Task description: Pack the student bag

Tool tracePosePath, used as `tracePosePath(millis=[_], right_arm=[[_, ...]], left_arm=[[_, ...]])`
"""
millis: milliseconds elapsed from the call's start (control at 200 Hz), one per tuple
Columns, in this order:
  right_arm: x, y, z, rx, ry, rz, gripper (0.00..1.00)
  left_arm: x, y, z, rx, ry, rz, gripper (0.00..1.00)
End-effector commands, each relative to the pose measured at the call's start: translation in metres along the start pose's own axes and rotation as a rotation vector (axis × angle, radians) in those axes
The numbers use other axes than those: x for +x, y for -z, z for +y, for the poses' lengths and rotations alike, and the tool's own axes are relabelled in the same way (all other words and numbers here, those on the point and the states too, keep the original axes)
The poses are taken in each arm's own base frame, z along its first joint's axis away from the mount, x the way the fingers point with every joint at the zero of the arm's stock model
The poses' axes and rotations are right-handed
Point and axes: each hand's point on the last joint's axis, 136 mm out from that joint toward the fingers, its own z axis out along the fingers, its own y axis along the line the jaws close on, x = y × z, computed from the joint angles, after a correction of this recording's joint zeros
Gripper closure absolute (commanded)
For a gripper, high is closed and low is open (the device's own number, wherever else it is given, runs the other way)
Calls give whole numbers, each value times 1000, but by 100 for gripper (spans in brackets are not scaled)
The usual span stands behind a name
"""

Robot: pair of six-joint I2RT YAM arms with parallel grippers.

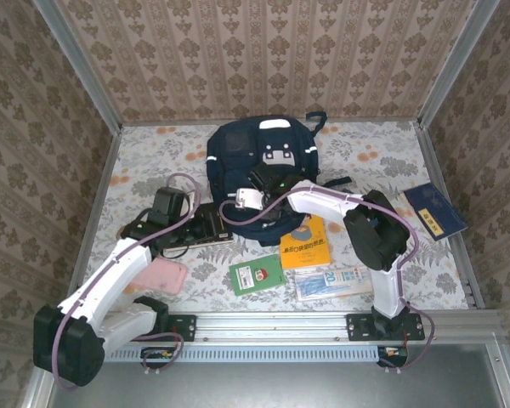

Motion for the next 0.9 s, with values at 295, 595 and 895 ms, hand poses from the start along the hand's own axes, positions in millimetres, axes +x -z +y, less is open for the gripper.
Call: tracePosePath(millis=[295, 595, 895], right_arm=[[-35, 65, -51, -76, -393, -289, 100], [-49, 116, -71, -330, -767, -405, 100], [-66, 142, -73, -518, -919, -485, 100]], left_arm=[[-2, -2, -9, -2, -64, 51, 47], [-19, -4, -44, -2, -202, 67, 44], [-54, -13, -71, -11, -290, 41, 43]])
